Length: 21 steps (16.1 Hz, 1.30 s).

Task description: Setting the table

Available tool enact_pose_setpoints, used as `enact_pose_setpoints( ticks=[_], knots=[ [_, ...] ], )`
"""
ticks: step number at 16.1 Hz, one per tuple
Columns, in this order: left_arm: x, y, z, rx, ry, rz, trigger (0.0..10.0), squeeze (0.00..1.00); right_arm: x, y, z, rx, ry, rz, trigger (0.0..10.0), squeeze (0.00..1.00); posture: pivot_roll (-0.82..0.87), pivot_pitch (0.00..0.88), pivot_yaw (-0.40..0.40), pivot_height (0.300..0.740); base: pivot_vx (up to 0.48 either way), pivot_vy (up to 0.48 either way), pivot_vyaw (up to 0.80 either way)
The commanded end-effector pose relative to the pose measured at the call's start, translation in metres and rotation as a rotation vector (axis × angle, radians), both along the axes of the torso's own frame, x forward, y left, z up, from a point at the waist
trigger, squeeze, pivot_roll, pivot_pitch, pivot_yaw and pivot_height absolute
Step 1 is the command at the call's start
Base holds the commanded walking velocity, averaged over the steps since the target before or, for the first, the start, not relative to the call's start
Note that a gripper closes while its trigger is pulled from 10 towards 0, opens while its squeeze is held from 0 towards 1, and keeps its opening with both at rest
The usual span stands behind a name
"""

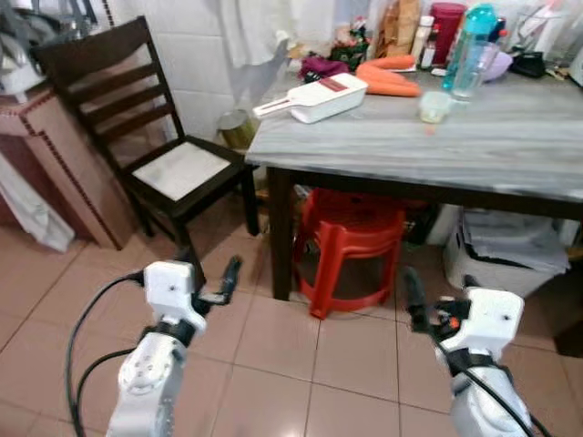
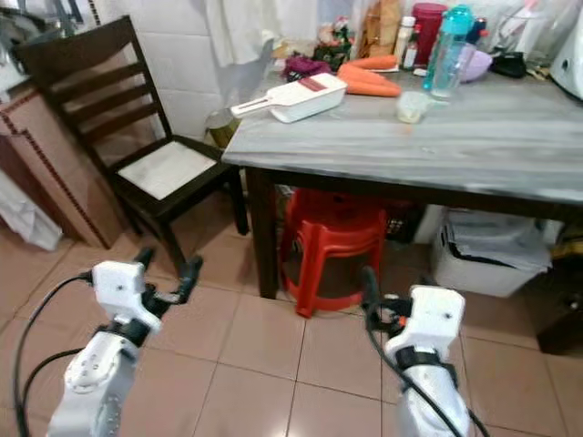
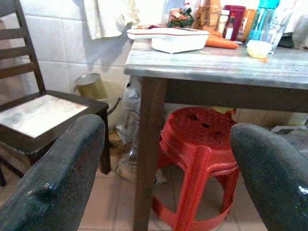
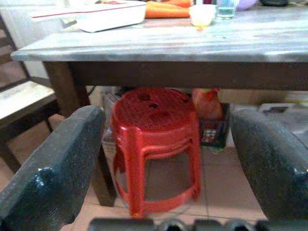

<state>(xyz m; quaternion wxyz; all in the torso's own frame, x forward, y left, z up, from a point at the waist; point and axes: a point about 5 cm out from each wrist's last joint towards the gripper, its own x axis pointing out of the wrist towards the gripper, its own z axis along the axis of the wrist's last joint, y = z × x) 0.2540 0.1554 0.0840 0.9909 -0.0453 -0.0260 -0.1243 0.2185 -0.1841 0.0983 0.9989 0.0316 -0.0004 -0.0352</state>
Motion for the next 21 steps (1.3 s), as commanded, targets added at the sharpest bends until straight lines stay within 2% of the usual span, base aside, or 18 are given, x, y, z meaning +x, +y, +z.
enact_pose_setpoints(
  ticks=[1, 2, 4, 8, 13, 21],
  knots=[
    [-0.001, 0.003, 0.0, 0.019, 0.003, -0.006, 10.0, 0.0, 0.003, 0.005, 0.004, 0.014, -0.016, 0.012, 10.0, 0.0, 0.01, 0.0, 0.003, 0.74, 0.0, 0.0, 0.0],
    [-0.001, 0.005, -0.002, 0.018, 0.008, 0.006, 10.0, 0.0, 0.003, 0.009, 0.003, 0.006, -0.017, 0.033, 10.0, 0.0, 0.01, 0.0, 0.005, 0.74, 0.0, 0.0, 0.0],
    [0.001, 0.003, 0.0, 0.013, 0.005, 0.009, 10.0, 0.0, 0.004, 0.006, 0.003, 0.007, -0.01, 0.025, 10.0, 0.0, 0.01, 0.0, -0.003, 0.74, 0.0, 0.0, 0.0],
    [0.005, -0.004, 0.006, -0.001, -0.012, -0.002, 10.0, 0.0, 0.009, 0.004, 0.002, 0.016, -0.006, 0.028, 10.0, 0.0, 0.02, 0.0, 0.001, 0.74, 0.0, 0.0, -0.8],
    [0.006, -0.005, 0.003, -0.003, -0.001, -0.013, 10.0, 0.0, -0.001, 0.005, -0.005, 0.023, 0.019, 0.025, 10.0, 0.0, 0.0, 0.0, 0.013, 0.74, 0.0, 0.0, -0.19],
    [0.011, -0.007, 0.002, -0.002, 0.006, -0.04, 10.0, 0.0, -0.003, 0.001, -0.004, 0.019, 0.018, 0.003, 10.0, 0.0, -0.02, 0.0, 0.022, 0.74, 0.0, -0.151, -0.57]
  ],
)
